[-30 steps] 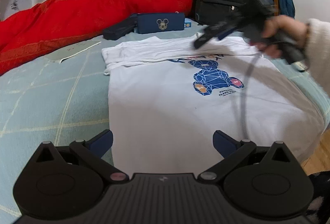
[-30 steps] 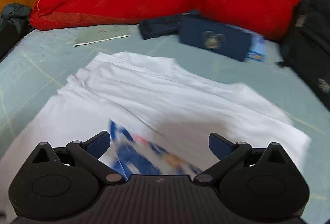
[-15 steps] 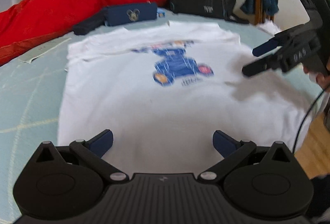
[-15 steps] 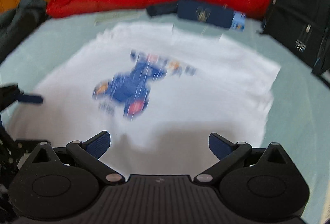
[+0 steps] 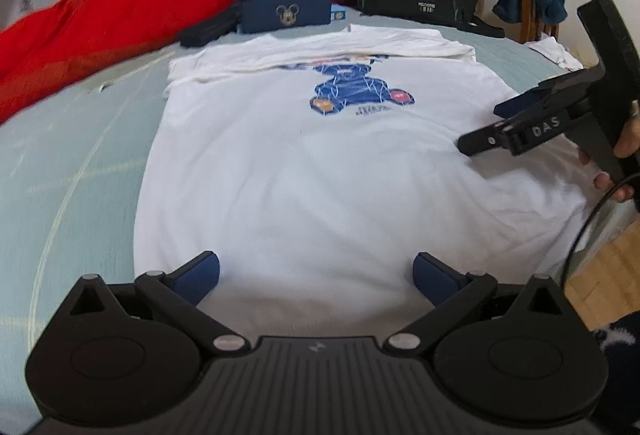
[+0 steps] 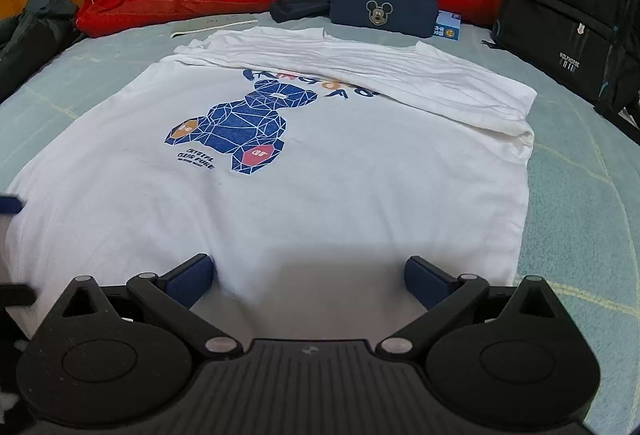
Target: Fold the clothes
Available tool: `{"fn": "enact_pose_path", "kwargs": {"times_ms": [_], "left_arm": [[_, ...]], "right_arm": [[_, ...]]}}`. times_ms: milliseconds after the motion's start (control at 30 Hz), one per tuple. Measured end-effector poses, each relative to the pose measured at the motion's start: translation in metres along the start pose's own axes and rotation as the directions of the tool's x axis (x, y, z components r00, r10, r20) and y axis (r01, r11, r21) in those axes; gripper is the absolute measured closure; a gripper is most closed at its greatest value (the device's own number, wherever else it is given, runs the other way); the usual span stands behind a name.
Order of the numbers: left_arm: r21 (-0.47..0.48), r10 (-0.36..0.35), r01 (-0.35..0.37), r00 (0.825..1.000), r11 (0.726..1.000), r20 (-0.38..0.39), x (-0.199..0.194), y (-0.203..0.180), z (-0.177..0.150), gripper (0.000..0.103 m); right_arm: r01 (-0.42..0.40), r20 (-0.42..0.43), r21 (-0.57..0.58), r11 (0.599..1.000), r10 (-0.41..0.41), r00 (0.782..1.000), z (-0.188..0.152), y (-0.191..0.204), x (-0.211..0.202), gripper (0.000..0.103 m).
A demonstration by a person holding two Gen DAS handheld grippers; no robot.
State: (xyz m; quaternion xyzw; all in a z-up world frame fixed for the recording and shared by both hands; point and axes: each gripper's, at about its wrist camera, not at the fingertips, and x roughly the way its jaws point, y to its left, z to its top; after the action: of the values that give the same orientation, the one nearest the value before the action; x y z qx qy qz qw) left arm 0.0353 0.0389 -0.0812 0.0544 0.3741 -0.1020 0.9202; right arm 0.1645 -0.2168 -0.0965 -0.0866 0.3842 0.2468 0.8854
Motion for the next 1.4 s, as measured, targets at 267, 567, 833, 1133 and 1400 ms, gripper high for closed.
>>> {"fn": "enact_pose_path", "kwargs": {"times_ms": [267,567,833,1133,1400], "left_arm": [[0.032,0.016,-0.016,1.0,0.999,0.023,-0.015,-0.014,0.005,0.001],[-0.05,-0.004,0.006,0.999,0.999,0.051,0.017,-0.019,0.022,0.001],[-0.019,0.049,-0.047,0.994,0.999,0.093,0.014,-0.029,0.0,0.001],[-0.056,0.087,-0.082,0.991,0.995,0.101,0.008,-0.032,-0.003,0.001],[-0.114,0.113,-0.104,0.99,0.988,0.079,0.004,-0.026,-0.004,0.001]], "right_arm": [[0.008,0.029,-0.008,1.0,-0.007,1.0,-0.004,0.002,-0.001,0.0],[0.033,0.099,-0.029,0.999,-0.03,0.995,-0.018,0.005,-0.013,0.0],[0.064,0.159,-0.002,0.998,-0.063,0.985,-0.06,0.009,-0.06,0.0],[-0.056,0.184,-0.019,0.998,0.059,0.981,-0.058,0.033,-0.061,0.0],[-0.055,0.137,-0.069,0.996,0.064,0.989,-0.085,0.039,-0.063,0.0]]}}
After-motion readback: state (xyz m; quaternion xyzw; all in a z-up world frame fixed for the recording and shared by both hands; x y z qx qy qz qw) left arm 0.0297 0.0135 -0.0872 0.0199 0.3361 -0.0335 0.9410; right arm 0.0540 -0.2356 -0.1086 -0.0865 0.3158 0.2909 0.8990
